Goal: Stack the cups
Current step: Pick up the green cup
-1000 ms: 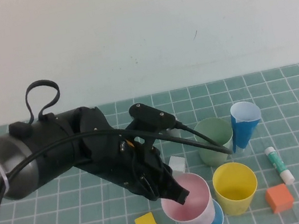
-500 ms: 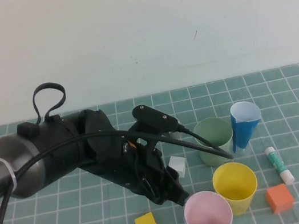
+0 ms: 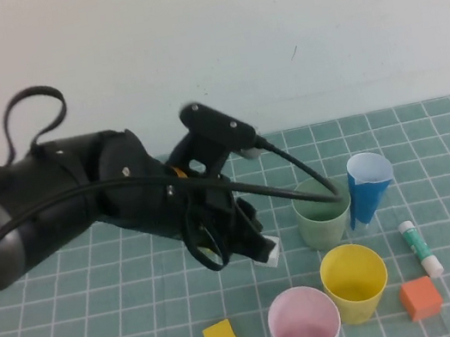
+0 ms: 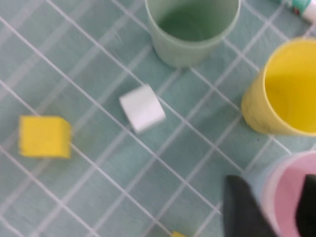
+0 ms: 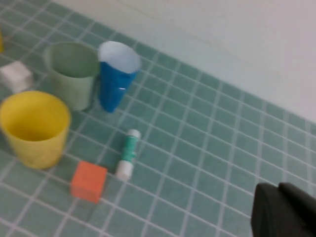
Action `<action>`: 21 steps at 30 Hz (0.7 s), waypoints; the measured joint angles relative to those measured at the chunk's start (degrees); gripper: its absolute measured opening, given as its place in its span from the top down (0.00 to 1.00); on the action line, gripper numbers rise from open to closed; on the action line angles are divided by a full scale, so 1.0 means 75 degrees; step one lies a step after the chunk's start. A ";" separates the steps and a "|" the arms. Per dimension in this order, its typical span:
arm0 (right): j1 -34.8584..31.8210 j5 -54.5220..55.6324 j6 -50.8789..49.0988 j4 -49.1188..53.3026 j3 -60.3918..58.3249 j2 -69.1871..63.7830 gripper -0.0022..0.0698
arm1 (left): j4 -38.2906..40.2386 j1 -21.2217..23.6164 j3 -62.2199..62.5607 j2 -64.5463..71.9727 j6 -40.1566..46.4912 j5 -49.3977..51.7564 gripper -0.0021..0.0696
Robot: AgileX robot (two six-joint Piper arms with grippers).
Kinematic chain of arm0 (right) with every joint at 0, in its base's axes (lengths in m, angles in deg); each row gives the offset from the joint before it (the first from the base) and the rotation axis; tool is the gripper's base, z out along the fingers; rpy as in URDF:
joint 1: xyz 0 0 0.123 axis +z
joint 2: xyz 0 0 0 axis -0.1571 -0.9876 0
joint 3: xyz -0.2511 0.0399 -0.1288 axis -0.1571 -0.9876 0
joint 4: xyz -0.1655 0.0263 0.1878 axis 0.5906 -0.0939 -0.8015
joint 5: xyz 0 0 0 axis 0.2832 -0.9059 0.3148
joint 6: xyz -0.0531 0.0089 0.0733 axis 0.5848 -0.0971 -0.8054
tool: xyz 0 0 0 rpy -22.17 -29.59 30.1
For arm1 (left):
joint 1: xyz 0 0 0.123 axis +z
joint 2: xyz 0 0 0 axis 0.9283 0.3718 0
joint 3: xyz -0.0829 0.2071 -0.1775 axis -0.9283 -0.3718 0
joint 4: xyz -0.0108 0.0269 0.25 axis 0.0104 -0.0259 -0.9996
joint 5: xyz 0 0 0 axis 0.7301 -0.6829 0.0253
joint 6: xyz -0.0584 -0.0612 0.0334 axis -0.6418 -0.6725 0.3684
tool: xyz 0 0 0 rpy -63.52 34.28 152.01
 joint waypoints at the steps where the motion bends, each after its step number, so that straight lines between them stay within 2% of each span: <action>1: 0.0000 -0.0291 0.0305 -0.0356 0.0264 -0.0185 0.97 | -0.0116 0.0000 0.0028 -0.0135 -0.0030 0.0000 0.72; 3: 0.0000 -0.1015 0.1074 -0.1320 0.0861 -0.0644 0.97 | -0.0306 0.0000 0.0028 -0.0389 -0.0108 -0.0015 0.85; 6: 0.0000 -0.1904 0.2052 -0.2614 0.1695 -0.1458 0.97 | -0.0516 0.0014 0.0028 -0.0771 -0.0402 -0.0113 0.94; 10: 0.0000 -0.2401 0.3075 -0.3829 0.2571 -0.2756 0.97 | -0.0881 0.0015 -0.0171 -0.1380 -0.1279 -0.0524 0.96; 15: 0.0106 -0.2972 0.3720 -0.4337 0.3206 -0.4521 0.97 | -0.1641 0.0015 -0.1197 -0.2290 -0.2410 -0.1312 0.97; 18: 0.0641 -0.2803 0.3853 -0.4350 0.3277 -0.5330 0.97 | -0.2042 0.0015 -0.2184 -0.3013 -0.2833 -0.1698 0.97; 21: 0.1624 -0.2117 0.3897 -0.4350 0.3319 -0.5919 0.97 | -0.2195 0.0015 -0.3249 -0.3789 -0.3040 -0.2066 0.97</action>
